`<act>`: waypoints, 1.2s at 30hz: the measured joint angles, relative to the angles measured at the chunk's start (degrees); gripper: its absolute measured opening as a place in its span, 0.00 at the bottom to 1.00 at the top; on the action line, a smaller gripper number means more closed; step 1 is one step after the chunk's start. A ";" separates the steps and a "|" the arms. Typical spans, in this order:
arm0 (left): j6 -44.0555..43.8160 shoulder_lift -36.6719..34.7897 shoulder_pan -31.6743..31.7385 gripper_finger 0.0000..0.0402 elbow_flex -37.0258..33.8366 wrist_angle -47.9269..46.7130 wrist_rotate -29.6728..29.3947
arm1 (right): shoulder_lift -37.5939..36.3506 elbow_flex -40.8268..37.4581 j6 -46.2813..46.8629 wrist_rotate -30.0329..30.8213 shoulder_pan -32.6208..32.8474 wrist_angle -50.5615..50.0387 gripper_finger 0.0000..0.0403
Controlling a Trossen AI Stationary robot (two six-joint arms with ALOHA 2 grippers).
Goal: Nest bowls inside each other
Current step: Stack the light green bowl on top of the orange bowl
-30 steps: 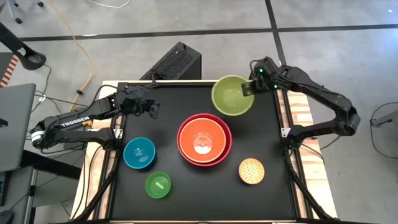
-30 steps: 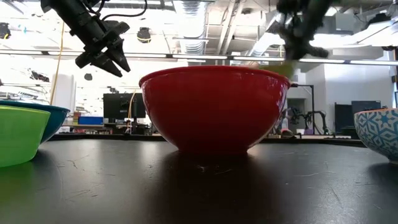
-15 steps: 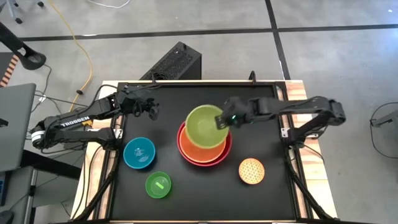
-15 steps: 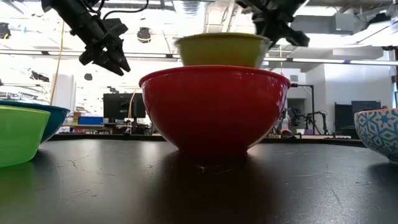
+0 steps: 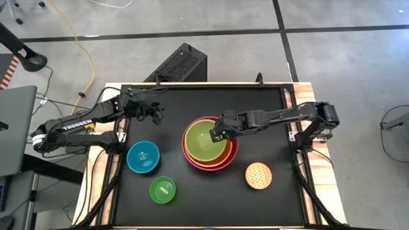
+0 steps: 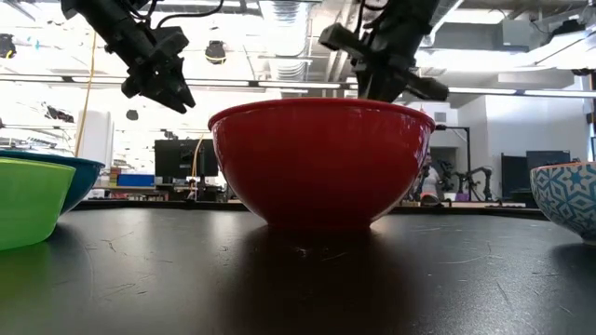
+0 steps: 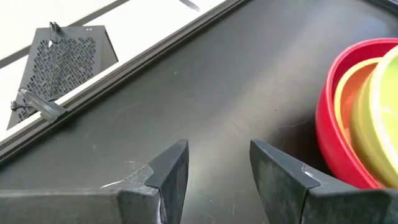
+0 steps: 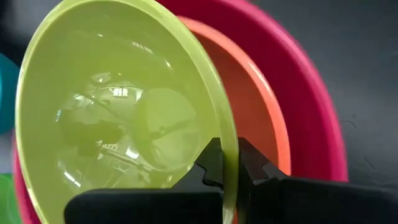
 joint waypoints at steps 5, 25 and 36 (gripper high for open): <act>-0.47 0.02 0.02 0.40 0.00 -0.48 0.23 | 2.24 0.01 -0.07 -2.09 -0.42 -0.44 0.03; -4.90 0.02 0.02 0.40 0.00 -0.40 0.08 | 2.39 0.07 -8.62 -8.59 -3.37 -0.94 0.35; -6.42 0.02 0.02 0.40 0.00 0.48 -0.36 | 1.29 7.48 -15.70 -12.47 -6.05 -10.51 0.50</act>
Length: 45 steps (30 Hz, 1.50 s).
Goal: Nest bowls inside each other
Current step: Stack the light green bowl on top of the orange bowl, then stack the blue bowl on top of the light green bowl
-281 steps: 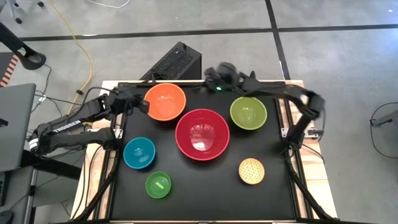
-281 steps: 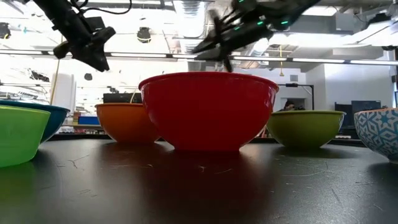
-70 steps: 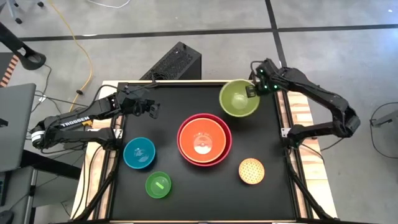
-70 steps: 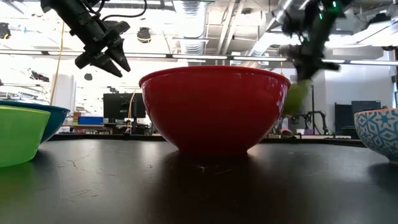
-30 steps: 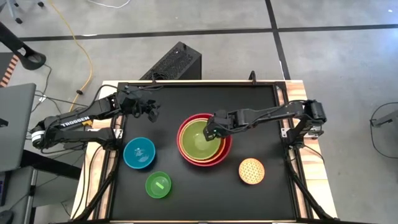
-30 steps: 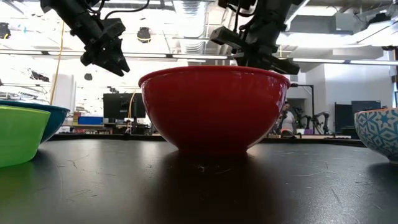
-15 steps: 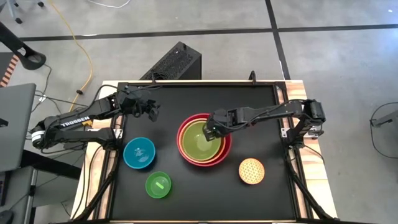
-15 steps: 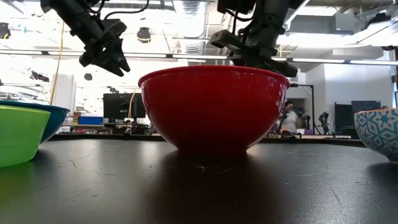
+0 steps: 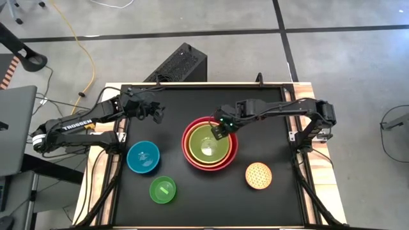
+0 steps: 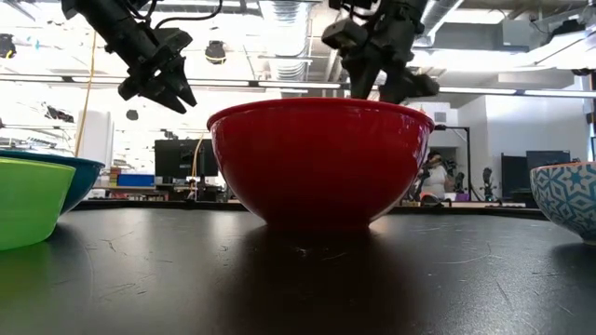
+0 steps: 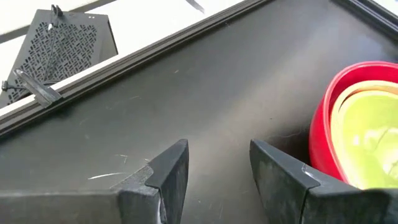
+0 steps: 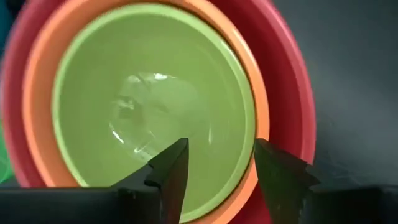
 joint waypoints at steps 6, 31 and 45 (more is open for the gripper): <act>-1.22 0.00 0.00 0.40 -0.01 0.01 0.11 | 0.00 5.27 -4.51 -0.18 0.12 -2.12 0.48; 19.64 0.00 -0.02 0.40 -0.02 -11.75 26.93 | 4.82 8.76 -6.60 -3.02 11.72 32.41 0.47; 35.82 2.85 -5.98 0.40 0.04 -27.72 24.18 | 7.44 8.76 -15.48 -12.96 9.80 35.56 0.47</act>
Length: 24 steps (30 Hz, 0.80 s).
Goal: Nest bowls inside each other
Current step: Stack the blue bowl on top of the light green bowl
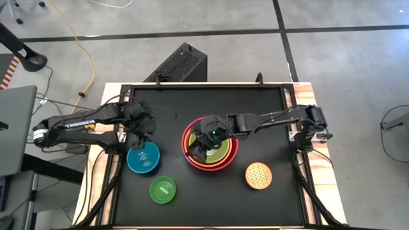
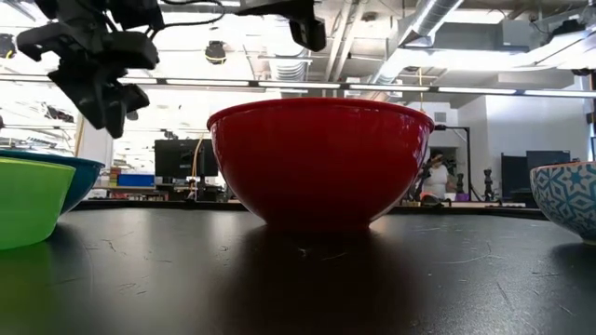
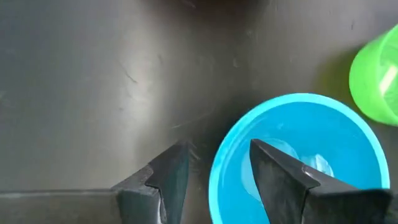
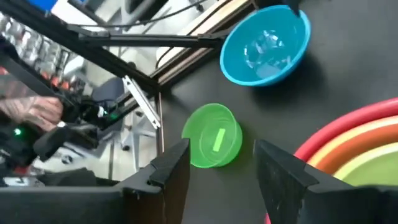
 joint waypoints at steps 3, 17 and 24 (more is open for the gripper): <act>0.13 3.24 -1.26 0.40 -0.07 -0.03 0.18 | -0.67 0.00 -2.20 -0.75 -0.11 -2.04 0.47; -2.16 20.41 -6.40 0.40 -0.07 0.45 -5.58 | -0.79 0.02 -9.00 -1.97 1.13 -15.00 0.47; -2.68 23.37 -7.86 0.30 -0.07 0.49 -6.15 | -3.65 0.02 -12.04 -1.93 1.24 -20.44 0.47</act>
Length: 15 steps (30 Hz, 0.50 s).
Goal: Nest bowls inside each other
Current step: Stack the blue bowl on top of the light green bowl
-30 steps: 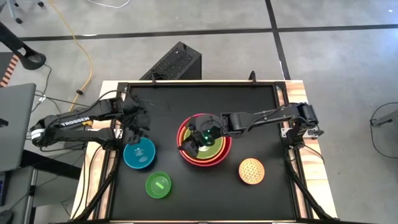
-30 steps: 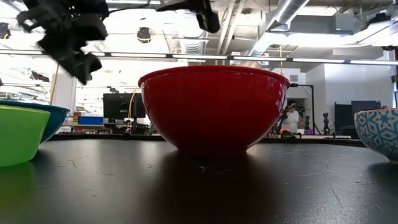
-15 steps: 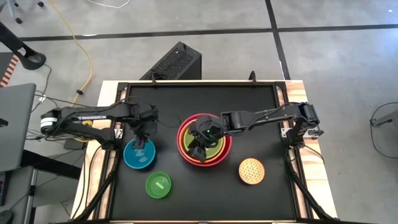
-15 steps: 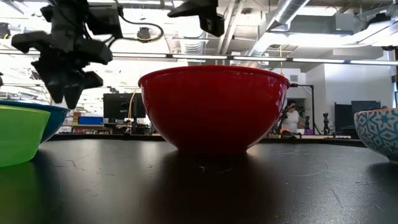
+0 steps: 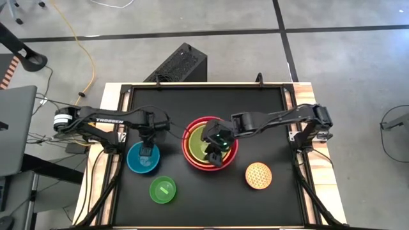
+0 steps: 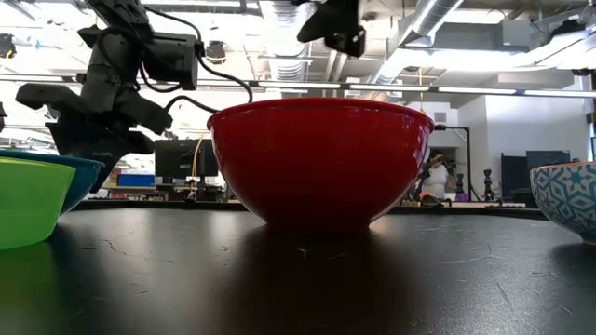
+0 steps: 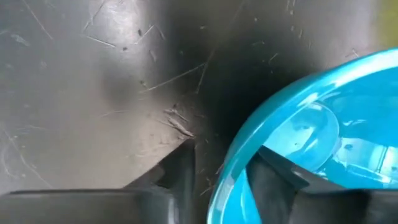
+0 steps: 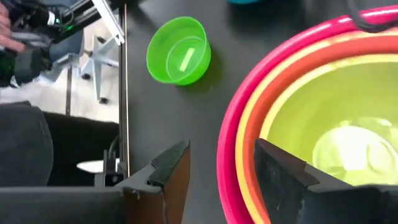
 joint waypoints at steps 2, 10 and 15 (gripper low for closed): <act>-0.52 -0.04 -0.25 0.20 0.00 0.17 -0.21 | -1.72 0.00 -0.99 1.04 0.00 -1.90 0.47; -5.53 -0.07 0.37 0.03 3.13 -1.35 0.66 | -8.83 -0.01 -2.70 8.08 0.00 -5.72 0.47; -8.79 -0.04 1.16 0.01 13.01 -9.56 -3.56 | -12.44 0.00 -2.94 11.00 0.00 -8.82 0.47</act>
